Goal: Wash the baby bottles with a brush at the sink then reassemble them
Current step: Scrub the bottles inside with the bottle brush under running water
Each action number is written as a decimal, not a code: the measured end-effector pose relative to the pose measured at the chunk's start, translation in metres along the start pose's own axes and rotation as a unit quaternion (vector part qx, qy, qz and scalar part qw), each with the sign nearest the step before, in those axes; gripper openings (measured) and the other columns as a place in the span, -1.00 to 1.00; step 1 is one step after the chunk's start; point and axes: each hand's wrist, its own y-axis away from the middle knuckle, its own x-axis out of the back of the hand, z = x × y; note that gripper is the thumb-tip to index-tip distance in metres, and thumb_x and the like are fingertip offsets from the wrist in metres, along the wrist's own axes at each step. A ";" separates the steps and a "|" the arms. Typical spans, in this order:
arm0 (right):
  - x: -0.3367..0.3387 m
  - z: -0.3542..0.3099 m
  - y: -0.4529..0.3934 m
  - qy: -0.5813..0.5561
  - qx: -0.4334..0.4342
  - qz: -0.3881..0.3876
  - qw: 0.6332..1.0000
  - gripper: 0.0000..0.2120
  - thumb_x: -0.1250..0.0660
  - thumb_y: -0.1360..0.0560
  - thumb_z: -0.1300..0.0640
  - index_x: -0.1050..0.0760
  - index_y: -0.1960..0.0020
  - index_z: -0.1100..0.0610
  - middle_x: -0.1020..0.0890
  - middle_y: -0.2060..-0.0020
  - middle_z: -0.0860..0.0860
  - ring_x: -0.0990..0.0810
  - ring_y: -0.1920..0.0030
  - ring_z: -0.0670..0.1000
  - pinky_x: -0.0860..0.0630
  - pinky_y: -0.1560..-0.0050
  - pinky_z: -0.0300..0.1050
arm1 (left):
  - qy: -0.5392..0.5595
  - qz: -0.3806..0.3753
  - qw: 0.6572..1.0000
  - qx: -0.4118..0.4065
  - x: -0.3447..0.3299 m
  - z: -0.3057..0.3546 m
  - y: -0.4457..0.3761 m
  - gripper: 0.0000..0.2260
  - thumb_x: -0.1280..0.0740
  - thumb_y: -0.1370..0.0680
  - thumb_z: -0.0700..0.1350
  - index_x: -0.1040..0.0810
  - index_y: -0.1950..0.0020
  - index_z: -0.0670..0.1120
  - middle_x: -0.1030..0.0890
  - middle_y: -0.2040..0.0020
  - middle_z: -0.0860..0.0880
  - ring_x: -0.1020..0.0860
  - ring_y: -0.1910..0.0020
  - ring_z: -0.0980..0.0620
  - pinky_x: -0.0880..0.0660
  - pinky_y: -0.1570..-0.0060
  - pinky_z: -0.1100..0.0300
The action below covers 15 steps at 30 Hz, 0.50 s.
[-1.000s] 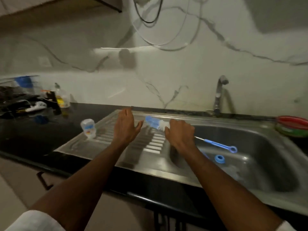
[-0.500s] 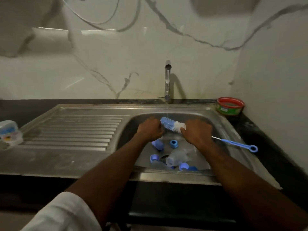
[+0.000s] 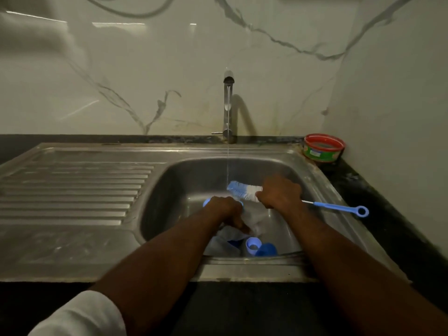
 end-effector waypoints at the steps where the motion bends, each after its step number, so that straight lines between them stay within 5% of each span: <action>1: -0.001 0.000 0.000 0.004 0.002 0.003 1.000 -0.66 -0.36 -0.56 -0.07 -0.53 -0.27 0.06 -0.64 -0.13 0.05 -0.61 -0.12 0.08 -0.42 0.05 -0.04 | 0.010 -0.005 1.000 -0.003 0.000 -0.003 0.000 -0.28 -0.34 -0.46 0.41 -0.44 -0.43 -0.06 -0.55 -0.30 -0.10 -0.55 -0.20 -0.13 -0.49 -0.20 0.01; 6: 0.007 0.005 0.001 -0.012 -0.003 0.005 1.000 -0.71 -0.33 -0.57 -0.03 -0.55 -0.24 0.04 -0.63 -0.13 0.05 -0.62 -0.11 0.09 -0.45 0.05 -0.04 | 0.149 0.008 0.989 0.017 0.008 -0.034 0.000 -0.54 -0.34 -0.59 0.19 -0.50 -0.33 -0.11 -0.59 -0.23 -0.13 -0.57 -0.05 -0.06 -0.57 -0.09 0.05; 10: 0.016 0.012 0.000 -0.029 -0.023 0.059 0.998 -0.73 -0.33 -0.56 0.01 -0.59 -0.23 0.03 -0.64 -0.15 0.04 -0.64 -0.12 0.09 -0.45 0.08 -0.06 | 0.247 0.201 0.943 0.099 0.018 -0.062 0.000 -0.60 -0.32 -0.63 0.09 -0.49 -0.34 -0.16 -0.58 -0.24 -0.16 -0.56 -0.17 -0.09 -0.52 -0.17 0.06; 12: 0.016 0.010 0.002 -0.024 -0.024 0.070 0.997 -0.72 -0.33 -0.56 0.00 -0.58 -0.24 0.02 -0.64 -0.16 0.03 -0.64 -0.14 0.08 -0.47 0.06 -0.05 | 0.333 0.295 0.891 0.089 0.018 -0.068 -0.005 -0.60 -0.34 -0.63 0.05 -0.47 -0.34 -0.19 -0.57 -0.24 -0.16 -0.56 -0.17 -0.08 -0.49 -0.15 0.09; 15: 0.015 0.005 0.007 -0.012 -0.022 0.077 0.997 -0.69 -0.33 -0.58 -0.02 -0.57 -0.29 0.03 -0.62 -0.21 0.04 -0.62 -0.19 0.08 -0.54 -0.10 0.00 | 0.536 0.368 0.760 0.000 0.024 -0.062 -0.013 -0.61 -0.38 -0.61 -0.03 -0.39 -0.37 -0.14 -0.57 -0.27 -0.15 -0.59 -0.17 -0.07 -0.57 -0.16 0.00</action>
